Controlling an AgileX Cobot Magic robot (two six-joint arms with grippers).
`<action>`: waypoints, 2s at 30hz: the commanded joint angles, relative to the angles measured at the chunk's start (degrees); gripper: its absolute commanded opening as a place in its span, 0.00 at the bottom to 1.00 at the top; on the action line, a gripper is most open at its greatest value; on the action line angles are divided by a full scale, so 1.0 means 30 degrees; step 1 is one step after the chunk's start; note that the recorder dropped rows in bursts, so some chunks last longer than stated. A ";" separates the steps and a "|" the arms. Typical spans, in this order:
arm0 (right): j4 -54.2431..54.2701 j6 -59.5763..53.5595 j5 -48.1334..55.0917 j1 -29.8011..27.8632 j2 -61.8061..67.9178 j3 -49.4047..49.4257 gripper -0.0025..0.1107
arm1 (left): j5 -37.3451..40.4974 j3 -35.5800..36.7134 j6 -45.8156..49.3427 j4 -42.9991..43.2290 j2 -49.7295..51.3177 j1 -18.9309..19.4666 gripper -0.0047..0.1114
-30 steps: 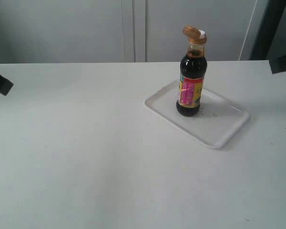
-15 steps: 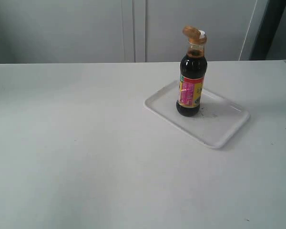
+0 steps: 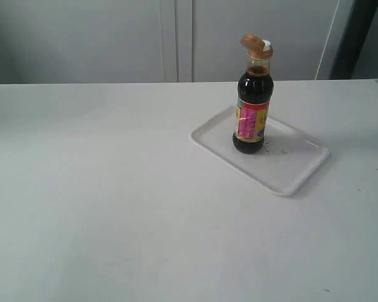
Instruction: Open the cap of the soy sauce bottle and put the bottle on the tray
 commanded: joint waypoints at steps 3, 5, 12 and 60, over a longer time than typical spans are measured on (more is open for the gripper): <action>0.0223 -0.0007 -0.2265 0.0047 -0.0249 0.1707 0.02 | -0.1241 0.1022 -0.0217 -0.0656 -0.2535 0.0055 0.04; 0.0223 -0.0007 -0.3297 0.0047 -0.0249 0.2423 0.02 | -0.2274 0.1673 -0.0217 -0.0844 -0.3250 0.0055 0.04; 0.0223 -0.0056 -0.4172 0.0047 -0.0249 0.3912 0.02 | -0.4410 0.3250 -0.0230 -0.1160 -0.4036 0.0055 0.04; 0.0095 -0.0056 -0.3592 0.0047 -0.0249 0.4272 0.02 | -0.6006 0.7435 0.3358 -0.4292 -0.6700 0.5040 0.04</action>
